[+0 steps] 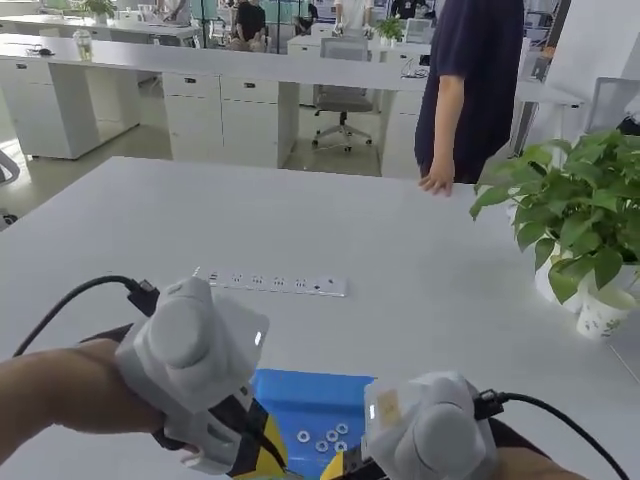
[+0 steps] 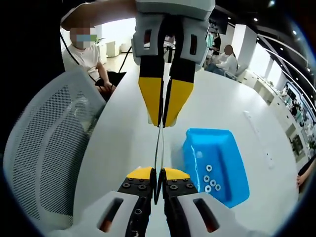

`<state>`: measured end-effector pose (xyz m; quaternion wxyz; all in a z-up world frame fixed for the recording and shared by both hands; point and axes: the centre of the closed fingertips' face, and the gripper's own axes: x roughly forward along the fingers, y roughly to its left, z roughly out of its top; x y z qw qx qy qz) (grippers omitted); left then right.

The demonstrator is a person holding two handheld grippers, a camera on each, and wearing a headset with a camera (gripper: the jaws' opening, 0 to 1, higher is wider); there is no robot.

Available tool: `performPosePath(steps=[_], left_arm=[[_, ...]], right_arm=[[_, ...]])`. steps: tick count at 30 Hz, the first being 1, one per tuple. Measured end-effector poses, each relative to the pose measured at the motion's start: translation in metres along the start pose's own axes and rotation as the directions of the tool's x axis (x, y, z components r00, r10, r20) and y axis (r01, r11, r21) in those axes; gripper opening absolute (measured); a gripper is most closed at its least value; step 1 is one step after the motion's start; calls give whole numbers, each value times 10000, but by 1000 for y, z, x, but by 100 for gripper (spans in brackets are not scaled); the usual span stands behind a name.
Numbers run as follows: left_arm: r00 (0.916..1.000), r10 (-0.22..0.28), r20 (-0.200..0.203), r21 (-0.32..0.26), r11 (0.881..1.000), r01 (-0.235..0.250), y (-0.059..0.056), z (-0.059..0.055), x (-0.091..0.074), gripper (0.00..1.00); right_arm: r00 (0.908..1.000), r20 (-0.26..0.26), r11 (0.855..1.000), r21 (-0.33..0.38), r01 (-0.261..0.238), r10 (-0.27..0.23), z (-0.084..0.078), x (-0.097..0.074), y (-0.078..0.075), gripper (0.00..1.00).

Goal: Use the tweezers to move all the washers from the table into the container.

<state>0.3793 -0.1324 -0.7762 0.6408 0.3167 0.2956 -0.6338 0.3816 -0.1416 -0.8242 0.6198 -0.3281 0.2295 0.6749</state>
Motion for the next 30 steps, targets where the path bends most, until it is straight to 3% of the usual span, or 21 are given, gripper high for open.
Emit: performPosePath(steps=[9,15,22,30], left_arm=[[9998,-71,181,-91,9999,72,-18,-9,19,5],[9996,-5,272,-157,9999,9,-24,-18,31,5],[9999,121,114,-165,9998,-119,-29,-30,42,5],[9997,217,58,-359,9991,-215,-34,-39,48,5]], right_arm=[[9993,-234,9996,96,-281,283,-17,11,23,8],[9994,-327,9999,58,-139,141,-27,19,30,8],[9995,-281,9998,-142,111,-115,-35,31,34,8],[9995,-297,9998,-212,-64,57,-38,38,39,9]])
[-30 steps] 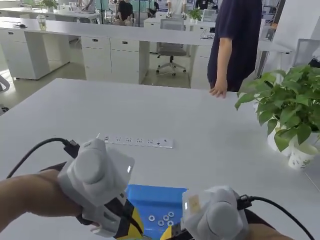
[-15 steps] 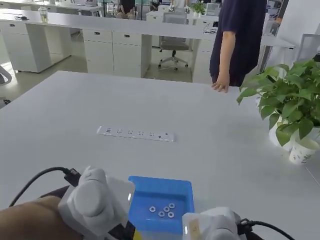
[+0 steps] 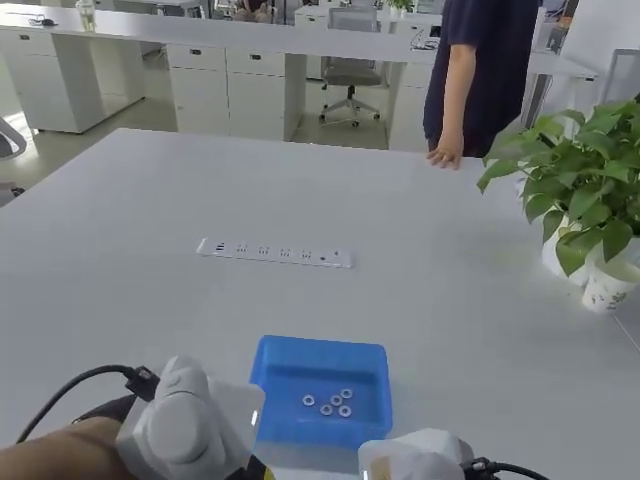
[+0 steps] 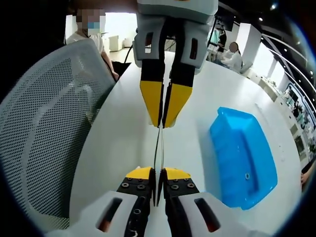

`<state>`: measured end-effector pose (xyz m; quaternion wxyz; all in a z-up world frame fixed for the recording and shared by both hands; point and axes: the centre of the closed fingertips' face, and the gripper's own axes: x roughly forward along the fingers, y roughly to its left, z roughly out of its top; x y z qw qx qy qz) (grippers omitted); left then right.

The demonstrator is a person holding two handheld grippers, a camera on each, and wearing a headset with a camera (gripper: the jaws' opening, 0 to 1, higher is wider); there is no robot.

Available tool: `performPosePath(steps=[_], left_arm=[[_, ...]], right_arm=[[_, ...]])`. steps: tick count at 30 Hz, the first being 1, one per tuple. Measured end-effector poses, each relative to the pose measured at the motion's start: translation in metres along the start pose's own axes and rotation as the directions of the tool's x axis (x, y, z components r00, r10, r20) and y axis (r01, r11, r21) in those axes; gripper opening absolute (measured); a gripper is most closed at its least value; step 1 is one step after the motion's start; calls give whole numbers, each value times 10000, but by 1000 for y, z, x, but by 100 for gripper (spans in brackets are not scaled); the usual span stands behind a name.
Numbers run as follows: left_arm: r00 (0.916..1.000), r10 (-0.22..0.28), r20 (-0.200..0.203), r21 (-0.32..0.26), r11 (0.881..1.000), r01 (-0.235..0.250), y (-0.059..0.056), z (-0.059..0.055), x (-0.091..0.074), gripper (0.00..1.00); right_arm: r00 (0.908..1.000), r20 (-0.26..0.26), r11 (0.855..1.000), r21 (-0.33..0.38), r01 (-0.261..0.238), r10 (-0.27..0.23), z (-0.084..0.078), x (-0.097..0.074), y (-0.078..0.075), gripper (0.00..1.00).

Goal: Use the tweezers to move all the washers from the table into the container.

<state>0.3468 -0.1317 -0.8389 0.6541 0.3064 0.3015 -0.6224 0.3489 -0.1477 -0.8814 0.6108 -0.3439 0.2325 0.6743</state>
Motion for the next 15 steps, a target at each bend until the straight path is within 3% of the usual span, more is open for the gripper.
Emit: performPosePath(steps=[15], left_arm=[[10000,44,40,-521,9986,-42,-2,-10,4,5]], right_arm=[[9998,12,9997,138,-221,221,-2,8,2,12]])
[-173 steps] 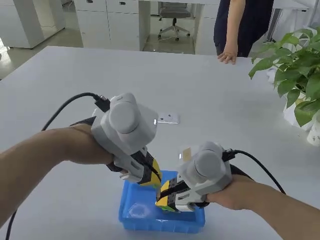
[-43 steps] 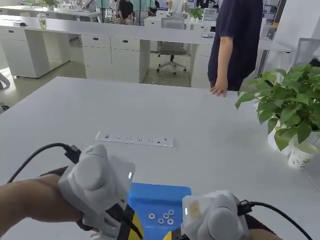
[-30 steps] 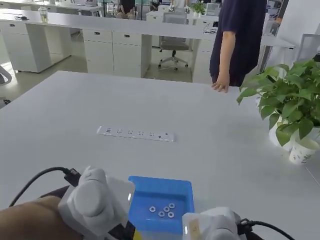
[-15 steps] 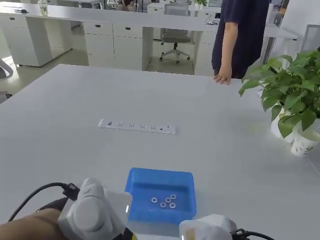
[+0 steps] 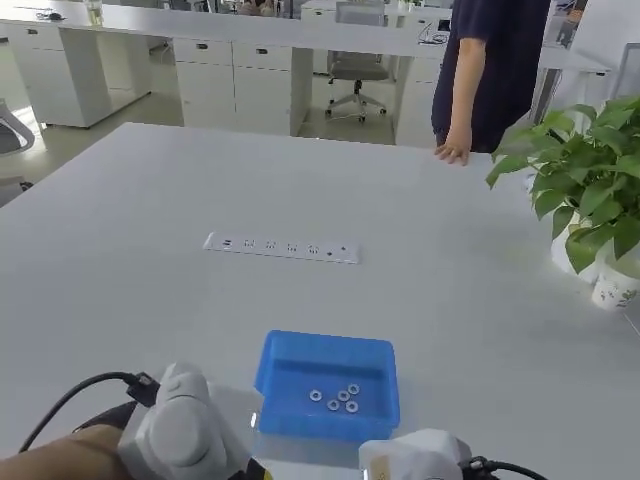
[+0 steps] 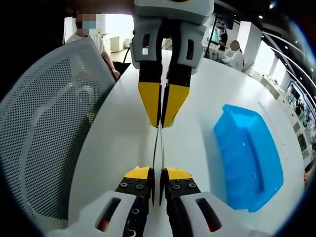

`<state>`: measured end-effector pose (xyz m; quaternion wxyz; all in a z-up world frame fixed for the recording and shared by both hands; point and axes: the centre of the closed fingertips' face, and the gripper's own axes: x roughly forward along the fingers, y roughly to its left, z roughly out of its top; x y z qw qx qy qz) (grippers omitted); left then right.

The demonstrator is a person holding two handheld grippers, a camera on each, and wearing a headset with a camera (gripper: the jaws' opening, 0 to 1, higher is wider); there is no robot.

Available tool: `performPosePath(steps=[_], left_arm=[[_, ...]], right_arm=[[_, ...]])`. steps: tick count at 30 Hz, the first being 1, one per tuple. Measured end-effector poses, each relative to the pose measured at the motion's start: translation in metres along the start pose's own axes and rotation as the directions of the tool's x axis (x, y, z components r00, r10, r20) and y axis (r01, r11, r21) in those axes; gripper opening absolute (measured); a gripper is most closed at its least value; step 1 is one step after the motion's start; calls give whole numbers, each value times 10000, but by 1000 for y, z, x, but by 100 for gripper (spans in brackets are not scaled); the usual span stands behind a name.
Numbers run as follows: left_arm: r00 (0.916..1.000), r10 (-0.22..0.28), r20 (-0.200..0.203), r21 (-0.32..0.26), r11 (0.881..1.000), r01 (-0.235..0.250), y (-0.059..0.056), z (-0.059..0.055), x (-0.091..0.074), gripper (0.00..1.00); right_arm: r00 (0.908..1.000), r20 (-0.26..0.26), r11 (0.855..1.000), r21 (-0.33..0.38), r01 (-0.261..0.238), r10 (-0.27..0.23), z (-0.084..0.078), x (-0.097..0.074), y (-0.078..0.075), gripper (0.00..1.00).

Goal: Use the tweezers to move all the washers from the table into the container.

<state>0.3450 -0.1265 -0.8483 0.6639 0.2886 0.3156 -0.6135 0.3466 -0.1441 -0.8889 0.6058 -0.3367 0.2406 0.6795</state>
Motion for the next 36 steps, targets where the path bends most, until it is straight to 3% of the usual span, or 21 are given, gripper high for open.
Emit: performPosePath(steps=[21,36], left_arm=[[9998,-59,-170,-159,9999,57,1,-9,11,5],[9969,-44,-782,-113,9999,35,5,-27,22,5]], right_arm=[[9998,-178,9998,202,-20,24,-7,-9,0,12],[9993,-374,9999,99,-28,31,-10,-6,-1,11]])
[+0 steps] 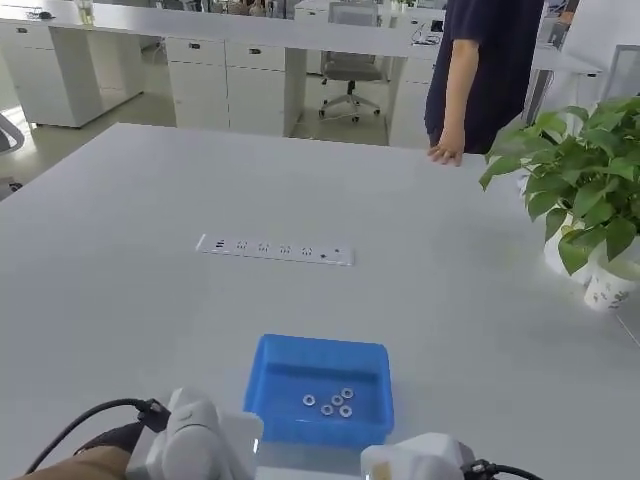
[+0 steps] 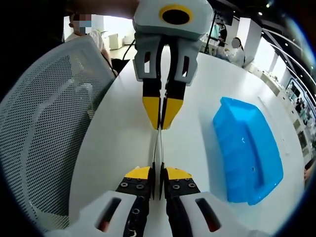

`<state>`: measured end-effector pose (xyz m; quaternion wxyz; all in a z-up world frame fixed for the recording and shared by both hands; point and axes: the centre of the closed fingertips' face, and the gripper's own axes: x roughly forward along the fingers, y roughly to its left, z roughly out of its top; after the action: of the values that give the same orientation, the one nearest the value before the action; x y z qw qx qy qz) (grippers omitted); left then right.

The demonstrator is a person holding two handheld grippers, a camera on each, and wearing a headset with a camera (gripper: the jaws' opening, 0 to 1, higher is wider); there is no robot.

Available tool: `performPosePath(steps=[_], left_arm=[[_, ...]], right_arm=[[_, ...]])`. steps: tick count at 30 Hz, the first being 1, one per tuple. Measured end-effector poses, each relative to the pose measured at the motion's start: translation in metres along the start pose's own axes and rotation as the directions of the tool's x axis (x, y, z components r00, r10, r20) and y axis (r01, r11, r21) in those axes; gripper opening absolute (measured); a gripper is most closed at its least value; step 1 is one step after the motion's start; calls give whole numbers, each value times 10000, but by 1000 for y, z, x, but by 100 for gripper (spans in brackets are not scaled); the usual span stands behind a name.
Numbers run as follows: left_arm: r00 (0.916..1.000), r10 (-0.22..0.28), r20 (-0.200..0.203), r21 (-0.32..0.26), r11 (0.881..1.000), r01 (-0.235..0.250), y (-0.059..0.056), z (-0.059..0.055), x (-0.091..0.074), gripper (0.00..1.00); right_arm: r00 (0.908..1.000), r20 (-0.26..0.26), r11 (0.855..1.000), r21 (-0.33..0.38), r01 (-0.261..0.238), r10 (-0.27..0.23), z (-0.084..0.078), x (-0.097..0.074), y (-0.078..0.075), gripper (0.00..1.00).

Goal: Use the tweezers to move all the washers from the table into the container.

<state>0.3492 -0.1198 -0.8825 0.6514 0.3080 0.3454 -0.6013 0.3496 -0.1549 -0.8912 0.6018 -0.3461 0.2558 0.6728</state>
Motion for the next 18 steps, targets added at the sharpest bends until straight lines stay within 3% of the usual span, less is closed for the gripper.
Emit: performPosePath(steps=[7,18], left_arm=[[9998,-12,-202,94,10000,13,-1,-5,2,5],[9998,122,-134,-6,9999,-122,0,-6,1,11]], right_arm=[[10000,-8,9999,143,6,-6,0,0,0,11],[10000,-26,10000,80,-1,1,1,0,0,12]])
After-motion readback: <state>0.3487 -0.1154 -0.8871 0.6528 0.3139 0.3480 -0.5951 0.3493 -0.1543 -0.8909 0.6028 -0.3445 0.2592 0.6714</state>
